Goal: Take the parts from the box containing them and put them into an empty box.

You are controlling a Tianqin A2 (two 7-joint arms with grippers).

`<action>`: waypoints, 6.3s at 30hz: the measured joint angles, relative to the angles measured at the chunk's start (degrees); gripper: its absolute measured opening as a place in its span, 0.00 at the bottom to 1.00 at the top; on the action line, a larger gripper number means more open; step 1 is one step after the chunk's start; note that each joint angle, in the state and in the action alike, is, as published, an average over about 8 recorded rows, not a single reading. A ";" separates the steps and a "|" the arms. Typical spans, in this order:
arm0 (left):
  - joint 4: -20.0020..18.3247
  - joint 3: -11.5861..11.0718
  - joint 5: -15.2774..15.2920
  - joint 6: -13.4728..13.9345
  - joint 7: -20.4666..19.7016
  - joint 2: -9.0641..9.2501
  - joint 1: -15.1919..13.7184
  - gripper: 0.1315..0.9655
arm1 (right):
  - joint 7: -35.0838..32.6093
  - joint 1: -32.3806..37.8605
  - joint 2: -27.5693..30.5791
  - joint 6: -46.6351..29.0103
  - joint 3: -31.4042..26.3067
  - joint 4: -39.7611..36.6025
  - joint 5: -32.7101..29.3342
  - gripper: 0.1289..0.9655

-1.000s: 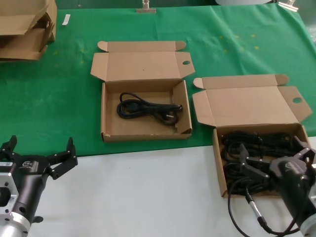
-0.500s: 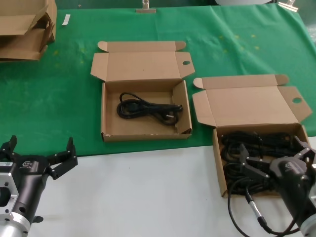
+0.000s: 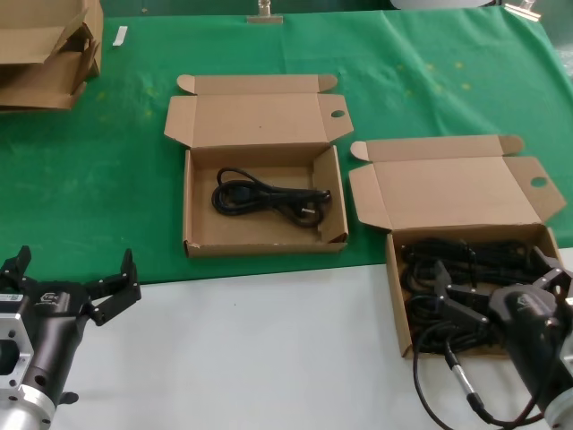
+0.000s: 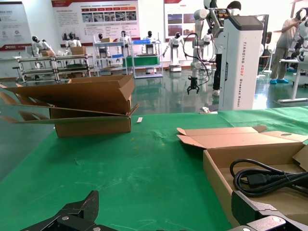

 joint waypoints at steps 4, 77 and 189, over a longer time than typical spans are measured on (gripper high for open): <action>0.00 0.00 0.00 0.00 0.01 0.00 0.00 1.00 | 0.00 0.00 0.00 0.00 0.00 0.00 0.00 1.00; 0.00 0.00 0.00 0.00 0.00 0.00 0.00 1.00 | 0.00 0.00 0.00 0.00 0.00 0.00 0.00 1.00; 0.00 0.00 0.00 0.00 0.00 0.00 0.00 1.00 | 0.00 0.00 0.00 0.00 0.00 0.00 0.00 1.00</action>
